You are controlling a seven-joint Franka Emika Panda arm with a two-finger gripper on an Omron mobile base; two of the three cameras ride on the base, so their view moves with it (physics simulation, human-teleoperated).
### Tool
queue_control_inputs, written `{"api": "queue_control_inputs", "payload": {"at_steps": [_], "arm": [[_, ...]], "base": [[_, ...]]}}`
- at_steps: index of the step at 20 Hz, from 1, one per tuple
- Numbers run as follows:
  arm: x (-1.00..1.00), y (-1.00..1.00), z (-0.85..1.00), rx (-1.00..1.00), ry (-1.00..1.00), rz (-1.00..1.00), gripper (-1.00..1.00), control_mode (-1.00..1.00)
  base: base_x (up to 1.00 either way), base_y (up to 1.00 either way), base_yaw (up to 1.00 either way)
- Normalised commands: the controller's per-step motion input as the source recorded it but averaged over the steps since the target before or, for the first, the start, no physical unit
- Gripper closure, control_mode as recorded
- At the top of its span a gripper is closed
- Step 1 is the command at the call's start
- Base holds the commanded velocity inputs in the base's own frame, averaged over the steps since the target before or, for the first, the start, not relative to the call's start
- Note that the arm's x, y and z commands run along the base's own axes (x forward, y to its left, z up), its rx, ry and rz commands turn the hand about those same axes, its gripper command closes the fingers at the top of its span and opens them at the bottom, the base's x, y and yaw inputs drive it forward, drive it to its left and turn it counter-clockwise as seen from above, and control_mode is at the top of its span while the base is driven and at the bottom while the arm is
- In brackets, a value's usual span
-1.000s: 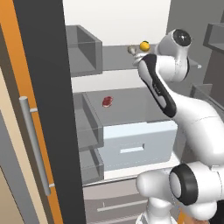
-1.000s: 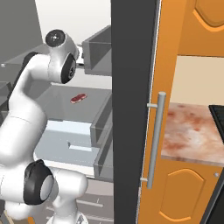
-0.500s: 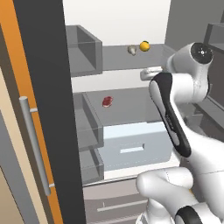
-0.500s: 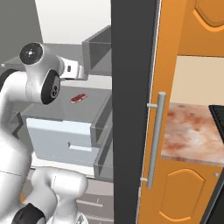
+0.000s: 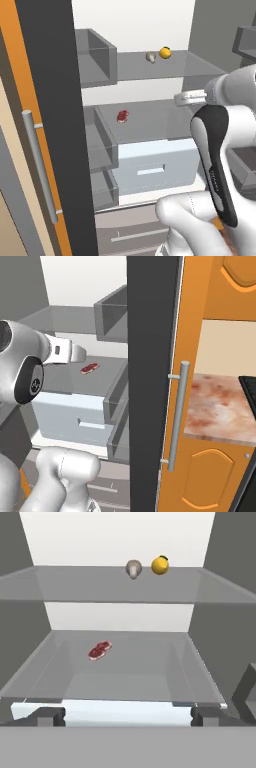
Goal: Transport the fish and mushroom to the fridge. Place the fish on the rack containing meat and place the mushroom on the rack containing the vegetable, ensuring meats and vegetables are on different racks.
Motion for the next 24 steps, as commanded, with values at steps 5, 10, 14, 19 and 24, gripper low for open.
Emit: {"api": "queue_control_inputs", "payload": {"at_steps": [5,10,14,19,24], "arm": [[-1.00,0.00,0.20,0.00,0.00,0.00,-1.00,-1.00],[-1.00,0.00,0.32,0.03,-0.03,0.00,-1.00,-1.00],[0.00,0.00,0.00,0.00,0.00,0.00,-1.00,1.00],[0.00,0.00,0.00,0.00,0.00,0.00,-1.00,1.00],[0.00,0.00,0.00,0.00,0.00,0.00,-1.00,1.00]], "base": [[0.00,0.00,0.00],[0.00,0.00,0.00],[-1.00,0.06,0.00],[-1.00,0.47,0.00],[-1.00,0.98,0.07]]}}
